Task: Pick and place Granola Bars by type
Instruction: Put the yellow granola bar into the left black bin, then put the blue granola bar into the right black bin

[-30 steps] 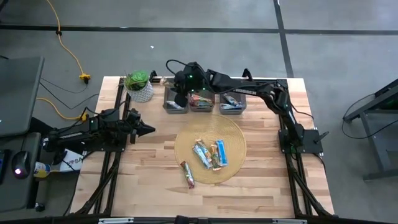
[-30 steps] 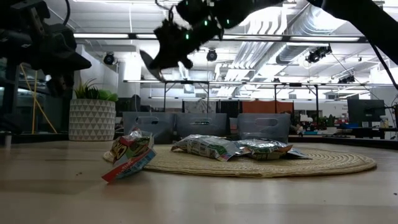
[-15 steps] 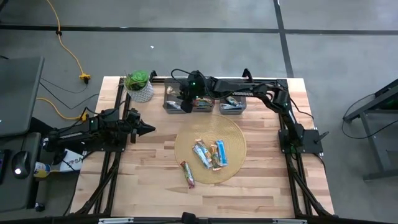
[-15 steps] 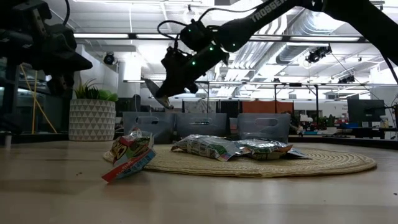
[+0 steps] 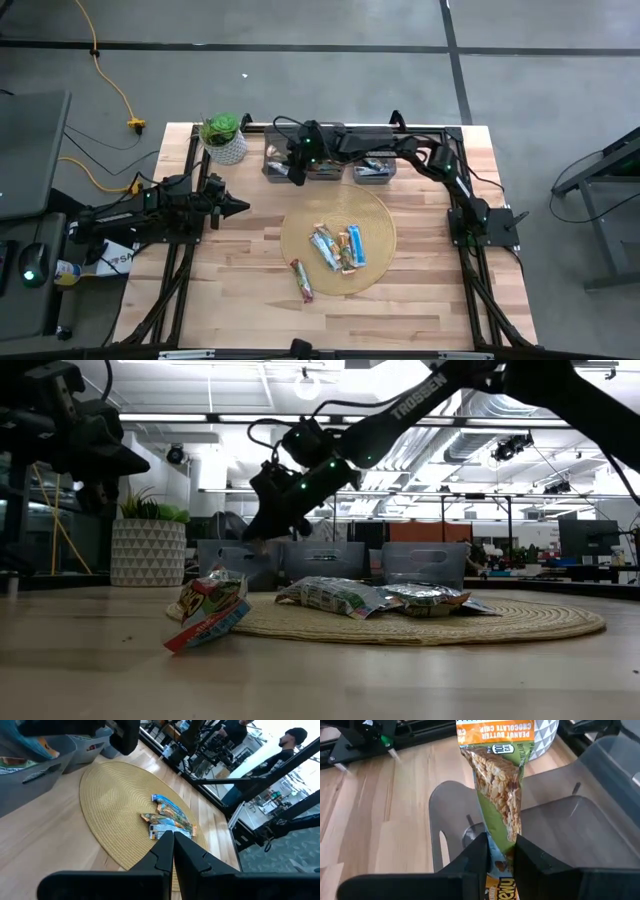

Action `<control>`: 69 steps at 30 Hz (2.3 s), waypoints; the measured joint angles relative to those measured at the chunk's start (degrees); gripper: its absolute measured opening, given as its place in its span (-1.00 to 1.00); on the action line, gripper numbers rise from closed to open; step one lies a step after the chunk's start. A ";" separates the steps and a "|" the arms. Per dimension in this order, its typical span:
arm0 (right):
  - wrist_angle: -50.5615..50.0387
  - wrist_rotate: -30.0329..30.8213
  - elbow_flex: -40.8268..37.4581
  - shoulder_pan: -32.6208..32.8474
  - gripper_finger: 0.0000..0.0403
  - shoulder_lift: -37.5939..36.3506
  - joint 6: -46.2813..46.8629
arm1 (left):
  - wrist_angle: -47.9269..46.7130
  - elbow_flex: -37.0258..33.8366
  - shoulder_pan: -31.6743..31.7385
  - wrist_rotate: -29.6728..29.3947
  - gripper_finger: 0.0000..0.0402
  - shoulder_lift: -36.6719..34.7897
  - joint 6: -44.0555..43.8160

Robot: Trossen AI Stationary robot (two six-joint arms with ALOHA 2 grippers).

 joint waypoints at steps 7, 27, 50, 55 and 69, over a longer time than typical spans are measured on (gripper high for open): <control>-1.87 0.30 0.02 -0.35 -0.69 0.19 0.63 | 0.00 0.00 0.00 0.01 -0.95 0.00 0.00; -0.01 -0.84 1.55 -0.56 -0.24 -4.03 -1.69 | 0.00 0.00 0.01 0.00 -0.95 0.00 -1.27; -33.30 6.75 5.79 6.63 -0.15 -24.32 -4.89 | -0.22 0.00 0.02 -0.06 -0.95 0.00 0.24; -44.92 11.60 5.76 9.06 -0.16 -24.57 13.84 | -0.22 0.00 0.01 -0.08 -0.95 0.02 0.17; -73.65 21.65 5.73 17.33 -0.03 -24.33 47.83 | -0.24 0.00 0.00 -0.19 -0.95 0.00 0.20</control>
